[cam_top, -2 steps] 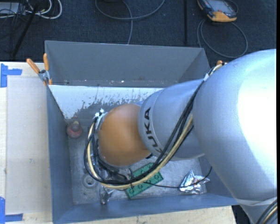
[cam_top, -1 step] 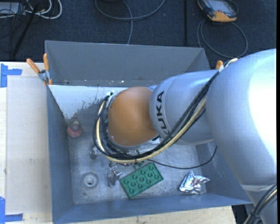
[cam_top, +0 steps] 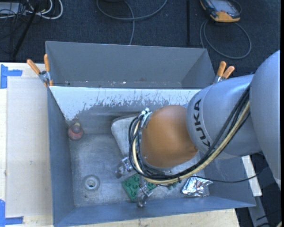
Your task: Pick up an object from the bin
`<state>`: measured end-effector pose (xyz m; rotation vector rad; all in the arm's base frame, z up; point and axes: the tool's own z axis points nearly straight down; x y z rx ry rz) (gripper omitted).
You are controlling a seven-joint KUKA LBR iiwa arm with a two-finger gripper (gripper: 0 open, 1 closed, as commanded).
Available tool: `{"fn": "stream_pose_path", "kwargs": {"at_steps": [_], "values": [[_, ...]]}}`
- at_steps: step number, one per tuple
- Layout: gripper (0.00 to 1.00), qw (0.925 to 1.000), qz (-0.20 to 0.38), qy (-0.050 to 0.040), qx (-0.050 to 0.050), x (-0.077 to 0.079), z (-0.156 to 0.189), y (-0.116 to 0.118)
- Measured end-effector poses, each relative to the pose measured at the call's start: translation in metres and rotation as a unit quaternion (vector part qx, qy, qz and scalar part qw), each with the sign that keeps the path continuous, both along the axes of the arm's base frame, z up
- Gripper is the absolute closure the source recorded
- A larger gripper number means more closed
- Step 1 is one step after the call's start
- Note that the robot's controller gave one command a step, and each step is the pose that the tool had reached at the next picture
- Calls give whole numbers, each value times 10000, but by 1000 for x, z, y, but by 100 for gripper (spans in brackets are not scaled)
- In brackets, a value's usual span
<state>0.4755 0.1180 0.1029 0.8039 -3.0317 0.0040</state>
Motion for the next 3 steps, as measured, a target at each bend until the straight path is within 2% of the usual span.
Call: {"fn": "stream_pose_path", "kwargs": {"at_steps": [1,2,3], "values": [[0,10000,82,-25,25,-1,25,16],[0,9996,273,11,55,51,-32,-42],[100,9995,307,37,10,50,-28,-42]]}}
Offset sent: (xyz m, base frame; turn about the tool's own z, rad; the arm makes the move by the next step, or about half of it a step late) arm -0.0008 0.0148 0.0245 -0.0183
